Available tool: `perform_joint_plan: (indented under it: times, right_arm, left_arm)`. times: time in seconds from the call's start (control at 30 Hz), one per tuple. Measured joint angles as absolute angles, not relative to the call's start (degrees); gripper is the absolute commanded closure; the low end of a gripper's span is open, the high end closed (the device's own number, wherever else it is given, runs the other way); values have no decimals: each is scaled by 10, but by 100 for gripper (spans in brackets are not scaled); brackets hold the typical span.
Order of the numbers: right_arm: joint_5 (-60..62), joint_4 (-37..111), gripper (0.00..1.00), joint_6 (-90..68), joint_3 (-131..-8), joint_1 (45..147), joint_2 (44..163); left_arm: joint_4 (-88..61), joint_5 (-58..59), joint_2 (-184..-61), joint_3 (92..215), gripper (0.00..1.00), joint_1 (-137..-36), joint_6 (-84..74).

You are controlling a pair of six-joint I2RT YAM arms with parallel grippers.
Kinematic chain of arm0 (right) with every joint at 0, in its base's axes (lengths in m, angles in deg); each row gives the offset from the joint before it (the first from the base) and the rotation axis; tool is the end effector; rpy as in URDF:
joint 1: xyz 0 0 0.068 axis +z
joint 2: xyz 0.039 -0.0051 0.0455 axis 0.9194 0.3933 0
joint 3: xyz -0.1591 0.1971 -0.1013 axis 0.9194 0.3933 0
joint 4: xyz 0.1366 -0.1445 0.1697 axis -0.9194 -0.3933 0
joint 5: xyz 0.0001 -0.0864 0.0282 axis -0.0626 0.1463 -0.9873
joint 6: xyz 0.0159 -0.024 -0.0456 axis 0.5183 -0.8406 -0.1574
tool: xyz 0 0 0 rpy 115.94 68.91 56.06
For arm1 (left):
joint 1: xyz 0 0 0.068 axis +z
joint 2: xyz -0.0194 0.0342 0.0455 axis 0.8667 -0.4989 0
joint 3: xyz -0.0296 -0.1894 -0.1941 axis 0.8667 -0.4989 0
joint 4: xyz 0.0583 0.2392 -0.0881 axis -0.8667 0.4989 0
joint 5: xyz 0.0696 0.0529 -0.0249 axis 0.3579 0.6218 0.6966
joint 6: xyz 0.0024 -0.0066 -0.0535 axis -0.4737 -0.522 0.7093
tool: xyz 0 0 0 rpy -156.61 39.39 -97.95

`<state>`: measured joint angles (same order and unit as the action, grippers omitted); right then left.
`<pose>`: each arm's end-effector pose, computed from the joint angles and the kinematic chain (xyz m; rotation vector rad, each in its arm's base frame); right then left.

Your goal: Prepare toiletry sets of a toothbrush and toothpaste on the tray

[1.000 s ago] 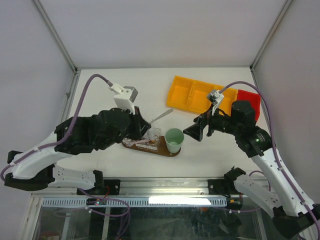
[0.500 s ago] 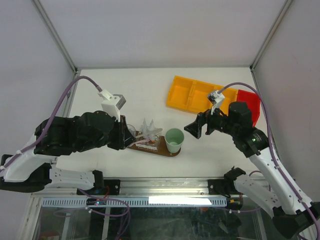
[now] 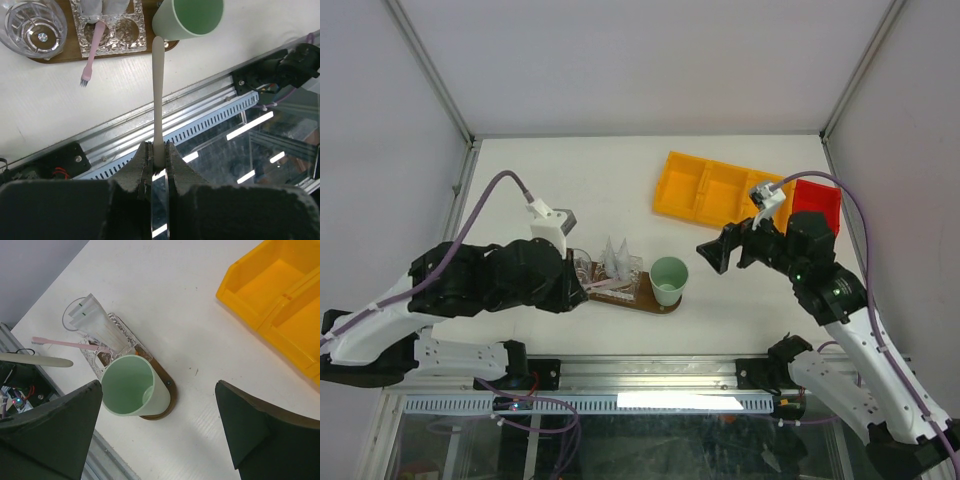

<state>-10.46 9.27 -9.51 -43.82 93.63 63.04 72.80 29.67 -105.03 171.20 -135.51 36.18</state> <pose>0.1314 0.0792 0.3484 -0.5380 1.8769 0.7226 0.0425 -0.1132 0.4322 0.3250 2.4637 -0.5597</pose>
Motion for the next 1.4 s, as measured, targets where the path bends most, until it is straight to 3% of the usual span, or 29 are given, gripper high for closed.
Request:
perform_joint_plan:
  times: [1.4]
  right_arm:
    - [-23, 96, 0, -89, -412, 936, 566]
  left_arm:
    - [726, 337, -1205, 1673, 100, -1320, 362]
